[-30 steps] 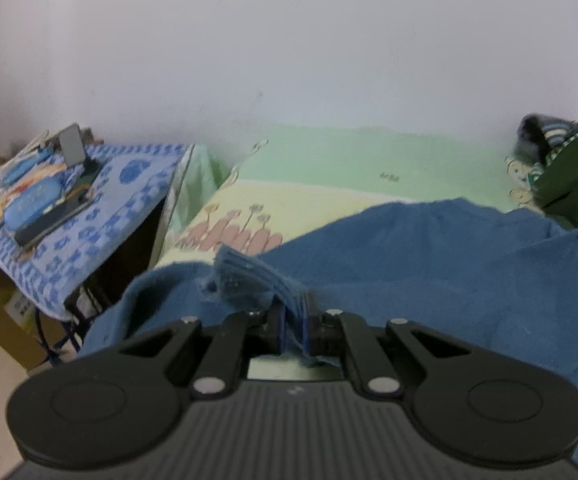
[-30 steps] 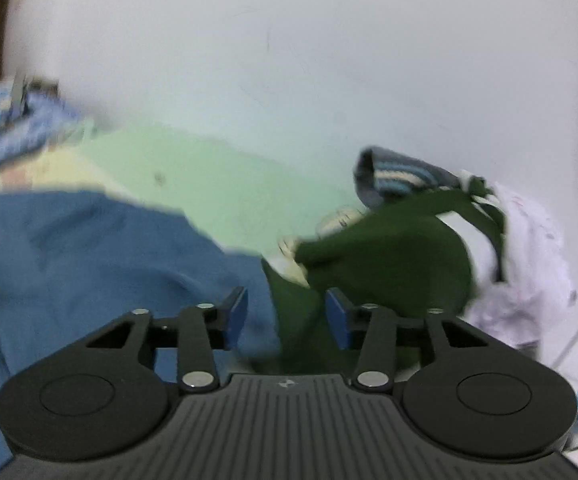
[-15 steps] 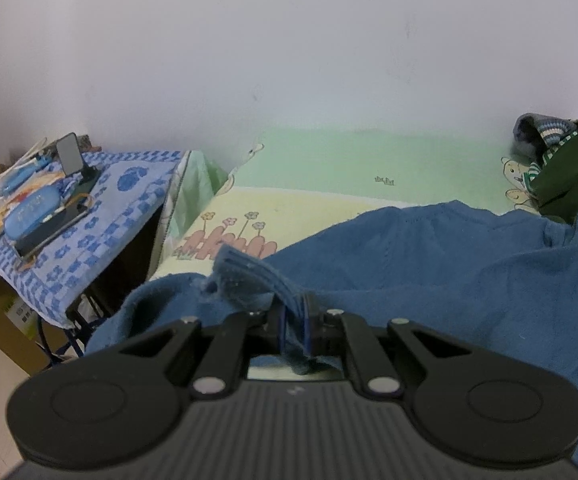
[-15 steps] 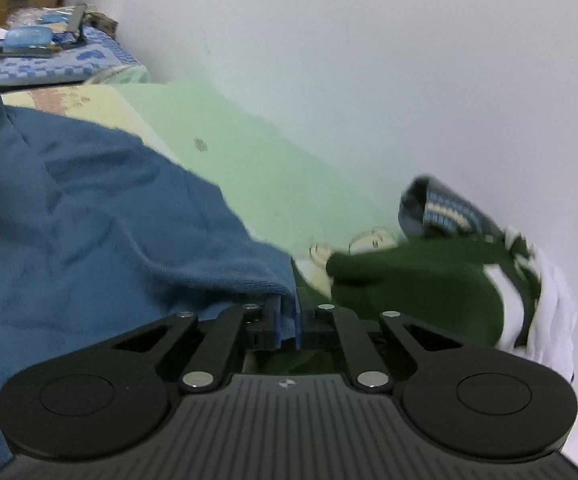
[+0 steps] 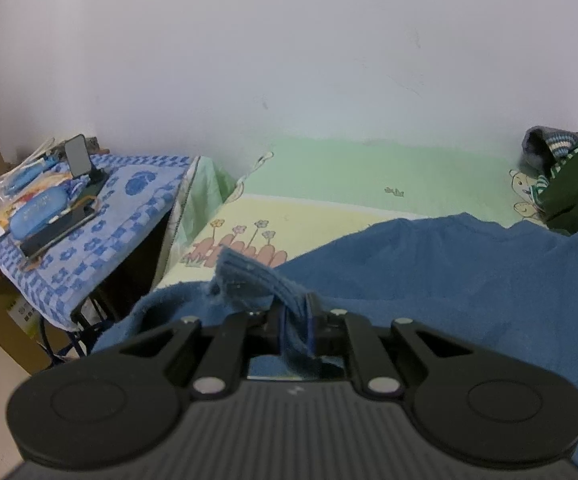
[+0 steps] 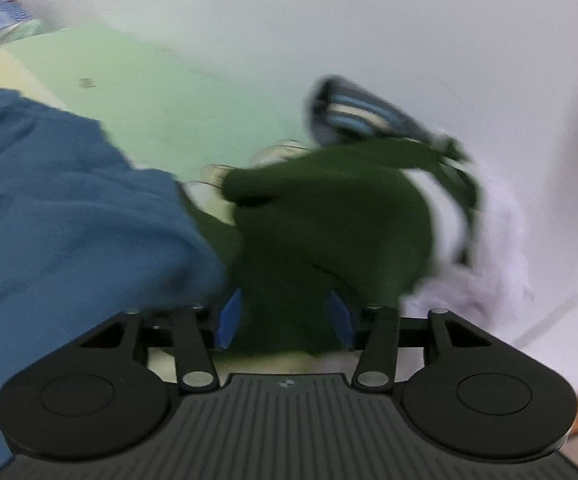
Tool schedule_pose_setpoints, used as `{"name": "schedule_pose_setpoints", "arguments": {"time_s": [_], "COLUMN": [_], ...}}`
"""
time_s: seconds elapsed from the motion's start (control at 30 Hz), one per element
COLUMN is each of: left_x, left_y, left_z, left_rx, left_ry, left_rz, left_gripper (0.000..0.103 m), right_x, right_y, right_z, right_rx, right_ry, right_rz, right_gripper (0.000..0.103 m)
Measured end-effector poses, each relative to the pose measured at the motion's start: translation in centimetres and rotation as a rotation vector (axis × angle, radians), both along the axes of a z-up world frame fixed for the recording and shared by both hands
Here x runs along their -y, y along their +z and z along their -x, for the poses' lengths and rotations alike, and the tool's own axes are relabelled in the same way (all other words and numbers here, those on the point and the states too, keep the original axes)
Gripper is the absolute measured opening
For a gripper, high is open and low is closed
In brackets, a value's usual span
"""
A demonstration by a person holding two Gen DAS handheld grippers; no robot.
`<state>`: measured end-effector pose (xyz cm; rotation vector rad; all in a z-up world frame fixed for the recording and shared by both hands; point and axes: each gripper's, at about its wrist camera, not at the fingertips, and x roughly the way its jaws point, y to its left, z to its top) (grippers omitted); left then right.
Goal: Fold clothes
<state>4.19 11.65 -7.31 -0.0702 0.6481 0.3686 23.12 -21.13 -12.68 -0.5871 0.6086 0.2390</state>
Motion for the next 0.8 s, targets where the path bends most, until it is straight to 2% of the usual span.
{"name": "schedule_pose_setpoints", "arguments": {"time_s": [0.07, 0.13, 0.23, 0.27, 0.37, 0.4, 0.47, 0.57, 0.7, 0.77, 0.8], "left_x": [0.0, 0.2, 0.6, 0.8, 0.5, 0.2, -0.2, -0.6, -0.2, 0.0, 0.0], "left_y": [0.0, 0.1, 0.3, 0.4, 1.0, 1.2, 1.6, 1.6, 1.1, 1.0, 0.9], "left_z": [-0.3, -0.6, -1.0, -1.0, -1.0, -1.0, -1.0, -1.0, -1.1, -1.3, -1.3], "left_rx": [0.003, 0.002, 0.0, 0.001, 0.012, 0.015, 0.024, 0.024, 0.019, 0.013, 0.01], "left_ry": [0.002, -0.005, -0.017, -0.02, -0.014, -0.01, 0.004, 0.013, -0.002, -0.005, -0.006], "left_rz": [0.001, -0.006, -0.02, -0.026, -0.021, -0.015, -0.01, 0.004, -0.023, -0.029, -0.021], "left_gripper": [0.01, 0.009, 0.009, 0.009, 0.009, 0.01, 0.01, 0.01, 0.01, 0.01, 0.01], "right_x": [0.9, 1.3, -0.1, -0.8, -1.7, -1.2, 0.1, 2.4, 3.9, 4.3, 4.4], "right_y": [1.0, 1.9, 2.5, 2.2, 0.0, -0.6, -1.0, -0.1, 0.8, 0.5, 0.3], "right_z": [0.8, 1.8, 2.5, 2.1, -1.1, -2.3, -4.0, -4.2, -1.9, -0.1, 0.7], "right_rx": [0.012, 0.011, -0.03, -0.047, -0.18, -0.207, -0.221, -0.159, -0.304, -0.376, -0.401], "right_ry": [-0.014, 0.01, 0.091, 0.089, 0.002, -0.053, -0.156, -0.308, -0.22, -0.182, -0.166], "right_rz": [-0.059, -0.177, -0.339, -0.358, -0.435, -0.478, -0.587, -0.667, -0.742, -0.786, -0.802], "right_gripper": [0.048, 0.048, 0.048, 0.048, 0.039, 0.031, 0.029, 0.036, 0.036, 0.042, 0.053]}}
